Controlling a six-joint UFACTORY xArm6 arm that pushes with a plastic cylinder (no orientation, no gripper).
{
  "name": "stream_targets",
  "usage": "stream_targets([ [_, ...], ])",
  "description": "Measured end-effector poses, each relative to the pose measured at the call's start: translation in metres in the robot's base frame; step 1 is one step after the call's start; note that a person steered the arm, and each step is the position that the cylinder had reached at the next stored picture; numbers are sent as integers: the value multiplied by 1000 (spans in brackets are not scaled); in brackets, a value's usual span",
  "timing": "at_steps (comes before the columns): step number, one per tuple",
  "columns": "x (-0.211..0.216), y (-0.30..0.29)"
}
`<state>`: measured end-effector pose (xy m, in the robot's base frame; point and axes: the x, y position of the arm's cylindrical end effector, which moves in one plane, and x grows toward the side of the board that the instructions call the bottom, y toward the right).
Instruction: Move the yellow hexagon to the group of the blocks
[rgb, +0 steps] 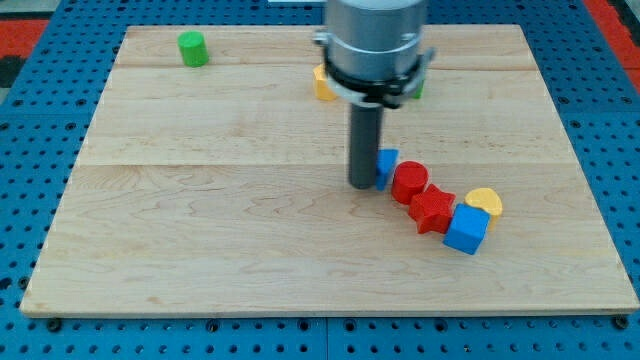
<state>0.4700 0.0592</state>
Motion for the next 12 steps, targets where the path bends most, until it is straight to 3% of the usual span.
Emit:
stream_targets([
  [2, -46, -5],
  [5, -30, 11],
  [6, -67, 5],
  [8, -165, -107],
  [9, -197, -131],
  [10, -188, -57],
  [12, -102, 37],
])
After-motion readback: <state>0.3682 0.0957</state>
